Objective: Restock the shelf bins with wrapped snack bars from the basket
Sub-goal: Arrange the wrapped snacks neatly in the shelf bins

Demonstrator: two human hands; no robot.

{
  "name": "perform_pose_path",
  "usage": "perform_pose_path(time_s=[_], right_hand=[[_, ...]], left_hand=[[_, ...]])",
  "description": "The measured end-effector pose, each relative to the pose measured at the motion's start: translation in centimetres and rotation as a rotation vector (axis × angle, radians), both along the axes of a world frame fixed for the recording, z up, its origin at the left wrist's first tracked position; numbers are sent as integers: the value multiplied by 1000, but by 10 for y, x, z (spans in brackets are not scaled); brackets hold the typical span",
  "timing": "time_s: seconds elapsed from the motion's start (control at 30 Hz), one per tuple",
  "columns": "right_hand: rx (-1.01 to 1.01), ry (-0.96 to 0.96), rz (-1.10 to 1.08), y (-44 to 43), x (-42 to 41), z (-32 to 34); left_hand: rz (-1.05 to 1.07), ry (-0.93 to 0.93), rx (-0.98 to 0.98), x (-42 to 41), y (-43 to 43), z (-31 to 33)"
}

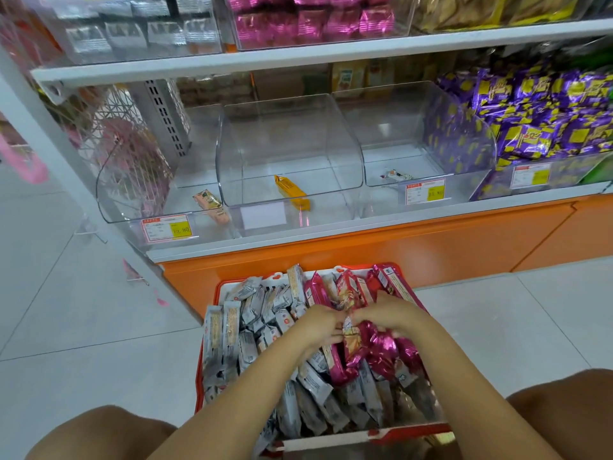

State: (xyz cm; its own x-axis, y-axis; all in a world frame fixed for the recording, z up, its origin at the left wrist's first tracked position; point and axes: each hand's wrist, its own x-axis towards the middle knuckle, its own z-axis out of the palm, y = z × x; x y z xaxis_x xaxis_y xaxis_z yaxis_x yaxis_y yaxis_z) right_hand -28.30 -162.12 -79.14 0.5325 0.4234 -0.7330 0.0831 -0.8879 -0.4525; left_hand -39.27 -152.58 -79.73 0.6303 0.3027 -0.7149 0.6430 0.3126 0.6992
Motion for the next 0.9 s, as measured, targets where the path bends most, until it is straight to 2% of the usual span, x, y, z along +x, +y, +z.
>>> perform_pose_path(time_s=[0.07, 0.17, 0.33, 0.5, 0.6, 0.7, 0.8, 0.9], right_hand=[[39, 71, -28, -4, 2, 1], [116, 104, -161, -10, 7, -8], [213, 254, -342, -18, 12, -5], [301, 366, -326, -29, 12, 10], [446, 341, -365, -35, 10, 23], [560, 317, -297, -39, 1, 38], [642, 291, -208, -40, -7, 53], [733, 259, -209, -44, -8, 63]], left_hand=[[66, -6, -68, 8, -4, 0], [127, 22, -58, 16, -6, -3], [92, 42, -155, 19, 6, -1], [-1, -29, -172, 10, 17, 14], [-28, -96, -196, 1, 25, 17], [-105, -196, -236, -6, 27, 24], [-118, -285, -181, -10, 25, 36], [-139, -337, -76, -13, 27, 45]])
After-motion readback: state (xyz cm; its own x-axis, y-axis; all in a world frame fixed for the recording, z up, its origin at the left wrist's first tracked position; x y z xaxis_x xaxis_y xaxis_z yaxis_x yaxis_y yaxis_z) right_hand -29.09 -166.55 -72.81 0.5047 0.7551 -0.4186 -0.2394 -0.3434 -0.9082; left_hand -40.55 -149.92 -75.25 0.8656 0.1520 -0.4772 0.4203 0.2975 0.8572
